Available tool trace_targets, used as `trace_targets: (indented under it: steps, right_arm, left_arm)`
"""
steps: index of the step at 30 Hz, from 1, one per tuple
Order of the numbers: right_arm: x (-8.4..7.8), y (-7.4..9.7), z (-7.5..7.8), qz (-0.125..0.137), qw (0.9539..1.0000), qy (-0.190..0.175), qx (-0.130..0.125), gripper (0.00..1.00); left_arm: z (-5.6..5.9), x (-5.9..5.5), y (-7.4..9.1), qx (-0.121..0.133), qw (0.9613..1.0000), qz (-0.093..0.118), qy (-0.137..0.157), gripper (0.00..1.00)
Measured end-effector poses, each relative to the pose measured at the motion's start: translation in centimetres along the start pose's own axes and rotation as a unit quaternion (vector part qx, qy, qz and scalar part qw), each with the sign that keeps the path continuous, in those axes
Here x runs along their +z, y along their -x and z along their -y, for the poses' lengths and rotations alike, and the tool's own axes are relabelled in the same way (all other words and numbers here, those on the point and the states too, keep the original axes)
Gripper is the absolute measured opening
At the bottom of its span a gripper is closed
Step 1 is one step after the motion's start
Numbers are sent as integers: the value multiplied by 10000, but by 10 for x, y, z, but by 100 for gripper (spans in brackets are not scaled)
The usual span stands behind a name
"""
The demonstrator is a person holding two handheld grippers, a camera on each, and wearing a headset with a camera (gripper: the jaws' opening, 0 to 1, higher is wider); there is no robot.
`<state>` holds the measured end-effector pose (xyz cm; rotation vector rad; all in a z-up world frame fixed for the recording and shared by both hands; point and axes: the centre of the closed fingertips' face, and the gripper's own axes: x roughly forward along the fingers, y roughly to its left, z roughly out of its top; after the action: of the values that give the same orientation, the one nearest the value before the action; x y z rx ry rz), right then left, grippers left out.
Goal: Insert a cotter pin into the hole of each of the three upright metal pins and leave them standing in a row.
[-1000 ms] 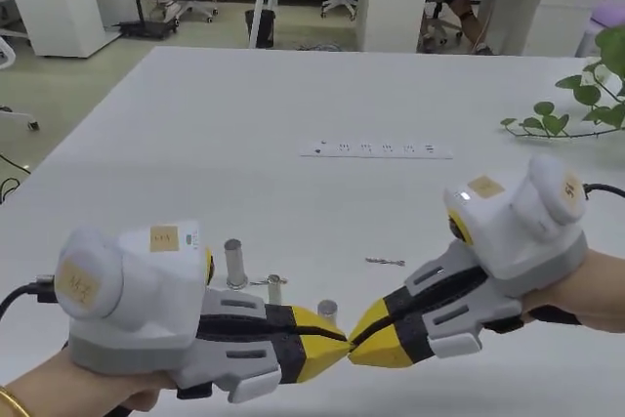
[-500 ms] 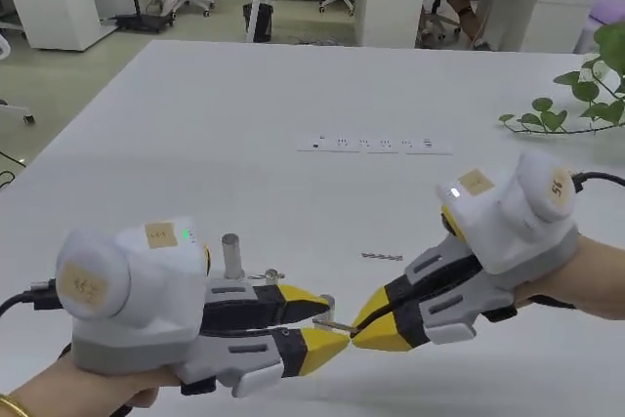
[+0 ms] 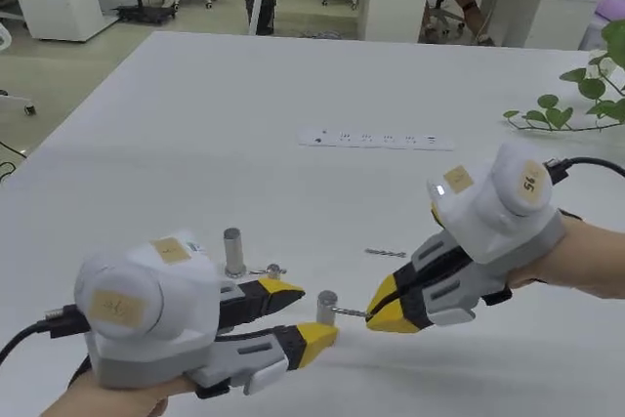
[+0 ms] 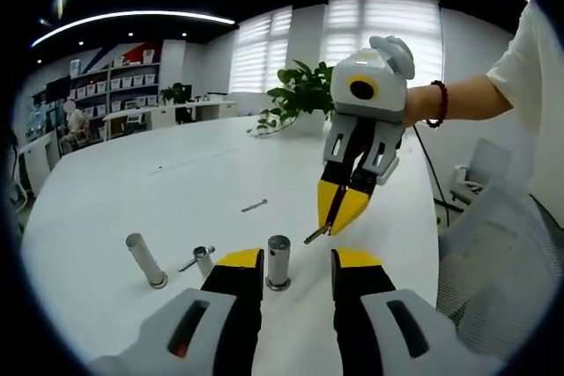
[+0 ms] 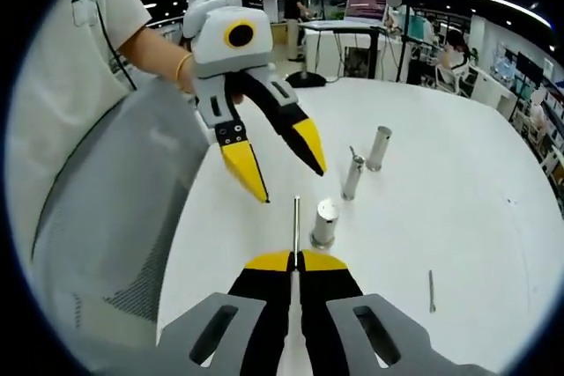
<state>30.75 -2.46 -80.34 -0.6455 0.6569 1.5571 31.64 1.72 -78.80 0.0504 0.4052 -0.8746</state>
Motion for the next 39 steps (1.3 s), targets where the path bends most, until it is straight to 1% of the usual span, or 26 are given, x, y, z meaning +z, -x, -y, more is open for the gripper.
trace_targets:
  steps: [2,4,5,8,13,16,22,28,32,34,39]
  right_arm:
    - [-2,0,2,-57,10000,9,-4,3]
    - [-5,-1,3,-127,9999,30,4,3]
    - [-7,-2,4,-160,9999,28,5,3]
    - [-11,-2,6,-267,9996,80,-20,3]
    - [-16,-4,11,-384,9992,89,-56,3]
    - [-20,-5,13,-467,9988,98,-86,3]
    - [-23,-5,18,-549,9983,117,-137,3]
    - [-25,-7,21,-646,9977,140,-159,3]
    - [-26,-7,24,-717,9971,176,-186,3]
    - [-26,-7,25,-715,9971,179,-200,3]
    - [-25,-7,27,-726,9969,193,-216,3]
  left_arm:
    - [-4,-5,-3,75,9999,-56,47,29]
    - [-5,-9,-7,109,9998,-150,65,28]
    - [-5,-10,-8,115,9998,-162,71,28]
    - [-6,-12,-13,158,9997,-192,86,28]
    - [-11,-16,-20,270,9993,-261,75,27]
    - [-15,-16,-22,378,9990,-235,78,24]
    - [-14,-15,-28,375,9990,-220,97,23]
    - [-15,-21,-31,396,9986,-315,126,19]
    - [-16,-24,-33,400,9985,-360,122,14]
    - [-15,-24,-33,397,9984,-370,129,12]
    - [-16,-24,-34,397,9984,-381,131,12]
